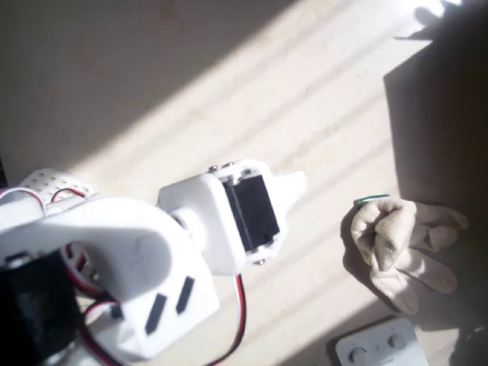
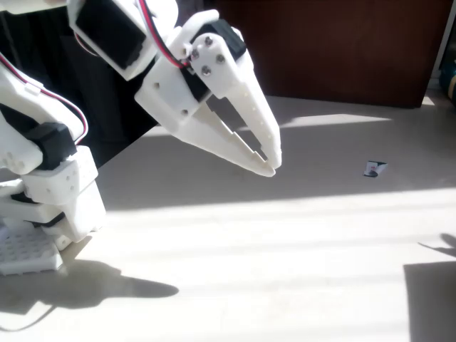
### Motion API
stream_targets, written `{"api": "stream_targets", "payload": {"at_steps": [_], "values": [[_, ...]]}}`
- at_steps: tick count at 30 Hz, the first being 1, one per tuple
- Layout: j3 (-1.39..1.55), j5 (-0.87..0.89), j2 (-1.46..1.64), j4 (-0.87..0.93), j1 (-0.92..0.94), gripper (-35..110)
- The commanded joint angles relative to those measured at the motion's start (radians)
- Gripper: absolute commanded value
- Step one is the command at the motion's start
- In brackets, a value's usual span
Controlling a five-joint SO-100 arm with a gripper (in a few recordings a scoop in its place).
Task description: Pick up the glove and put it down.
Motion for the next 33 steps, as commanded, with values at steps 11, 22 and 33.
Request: {"api": "stream_targets", "payload": {"at_steps": [11, 22, 33], "values": [[0.377, 0.005, 0.405, -0.014, 0.014, 0], [0.586, 0.005, 0.687, -0.014, 0.012, 0], [0.647, 0.005, 0.818, 0.0, 0.008, 0]]}}
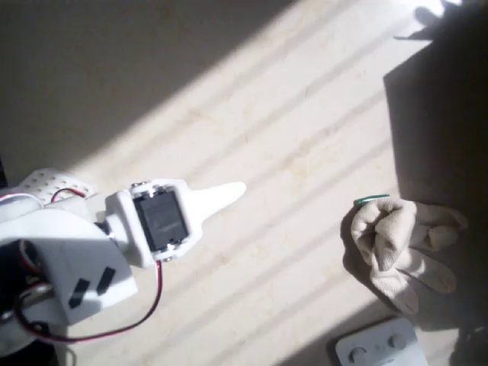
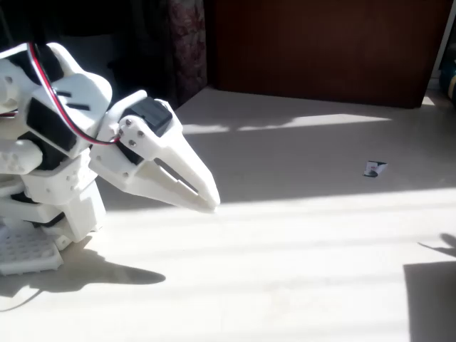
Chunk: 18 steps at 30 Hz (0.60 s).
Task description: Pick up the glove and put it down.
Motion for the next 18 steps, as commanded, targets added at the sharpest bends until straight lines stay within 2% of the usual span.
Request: {"api": "stream_targets", "payload": {"at_steps": [1, 18], "values": [[0.035, 0.005, 0.009, 0.0, 0.012, 0], [0.144, -0.002, 0.008, 0.0, 0.012, 0]]}}
